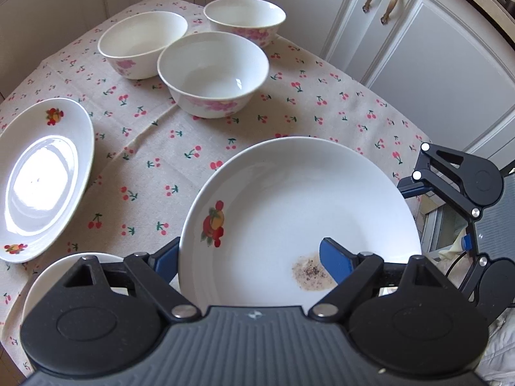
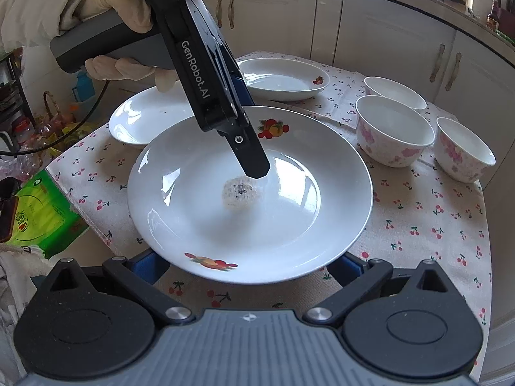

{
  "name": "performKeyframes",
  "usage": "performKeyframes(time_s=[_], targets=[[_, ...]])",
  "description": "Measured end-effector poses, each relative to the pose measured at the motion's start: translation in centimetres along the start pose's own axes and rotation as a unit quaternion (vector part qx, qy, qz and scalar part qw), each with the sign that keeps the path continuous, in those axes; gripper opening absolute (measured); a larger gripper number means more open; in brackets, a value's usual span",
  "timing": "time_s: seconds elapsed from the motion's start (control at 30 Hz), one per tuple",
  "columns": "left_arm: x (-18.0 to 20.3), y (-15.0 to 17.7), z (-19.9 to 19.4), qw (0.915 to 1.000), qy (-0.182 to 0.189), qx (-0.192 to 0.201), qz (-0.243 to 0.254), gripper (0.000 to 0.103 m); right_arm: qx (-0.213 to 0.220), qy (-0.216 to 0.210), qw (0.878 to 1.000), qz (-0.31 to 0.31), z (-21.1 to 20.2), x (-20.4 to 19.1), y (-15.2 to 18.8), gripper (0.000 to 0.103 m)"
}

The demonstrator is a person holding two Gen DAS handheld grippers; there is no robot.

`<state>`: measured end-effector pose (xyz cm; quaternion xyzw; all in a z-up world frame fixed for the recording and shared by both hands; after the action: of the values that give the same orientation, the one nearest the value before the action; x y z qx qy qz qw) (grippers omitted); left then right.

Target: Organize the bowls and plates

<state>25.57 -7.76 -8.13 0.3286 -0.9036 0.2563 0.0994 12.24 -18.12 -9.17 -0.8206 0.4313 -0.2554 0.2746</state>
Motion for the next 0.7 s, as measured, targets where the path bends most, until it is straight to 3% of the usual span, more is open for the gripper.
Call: performKeyframes(time_s=[0.7], targets=[[-5.6, 5.7, -7.3, 0.9932, -0.044, 0.068, -0.083, 0.088, 0.023, -0.064, 0.994, -0.081, 2.7, -4.7, -6.8, 0.103]])
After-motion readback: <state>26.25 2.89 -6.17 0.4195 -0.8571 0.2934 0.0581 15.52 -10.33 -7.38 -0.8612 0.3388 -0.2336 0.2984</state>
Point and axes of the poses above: each gripper's, at about its wrist camera, not at the fingertips, and z roughly the way its jaws point, x to its right, y to its underside, the point moved 5 cm from there along z, roughly the way its jaws point, and after that the axes turned 13 degrees about y, right-handed, at the moved point
